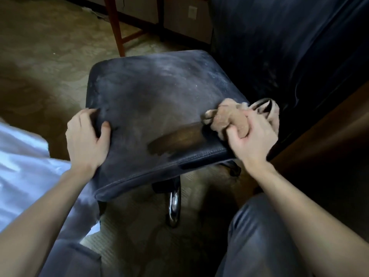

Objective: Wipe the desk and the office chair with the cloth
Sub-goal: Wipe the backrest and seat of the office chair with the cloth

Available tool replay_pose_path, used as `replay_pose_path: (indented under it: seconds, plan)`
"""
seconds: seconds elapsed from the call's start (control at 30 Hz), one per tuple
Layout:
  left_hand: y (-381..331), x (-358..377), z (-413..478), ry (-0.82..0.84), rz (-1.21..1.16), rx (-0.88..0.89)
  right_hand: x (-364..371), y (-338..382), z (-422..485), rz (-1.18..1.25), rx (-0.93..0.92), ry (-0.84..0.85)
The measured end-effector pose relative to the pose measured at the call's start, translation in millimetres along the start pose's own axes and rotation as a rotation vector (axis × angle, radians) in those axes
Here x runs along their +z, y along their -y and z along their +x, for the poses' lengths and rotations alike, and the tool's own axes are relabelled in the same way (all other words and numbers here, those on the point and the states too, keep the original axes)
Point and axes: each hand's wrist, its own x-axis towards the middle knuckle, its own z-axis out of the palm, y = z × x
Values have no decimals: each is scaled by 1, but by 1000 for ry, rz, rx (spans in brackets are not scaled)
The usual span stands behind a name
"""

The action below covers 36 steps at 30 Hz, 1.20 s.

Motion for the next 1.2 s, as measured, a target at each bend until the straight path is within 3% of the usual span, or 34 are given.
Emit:
replay_pose_path:
  seconds: [0.2,0.3,0.4,0.5,0.57,0.67,0.9,1.07,1.2]
  plan:
    - [1,-1,-12,-69,-163,-257,14,117,-81,260,54,-28]
    - [10,-5,-19,-99,-300,-524,7,117,-76,342,42,-20]
    - [15,-3,-26,-35,-478,-641,-14,84,-59,339,-70,-94]
    - [22,6,-28,57,-648,-651,-29,31,-34,293,-1,-304]
    - [22,7,-28,90,-750,-659,-30,4,-26,304,180,-368]
    - [18,13,-31,124,-855,-710,-12,1,-32,371,538,-310]
    - [1,31,-50,-37,-812,-764,-5,19,-36,608,798,-371]
    - [-8,33,-59,-82,-785,-777,6,123,-106,663,814,-292]
    - [-4,33,-55,-78,-769,-751,2,194,-163,658,625,-124]
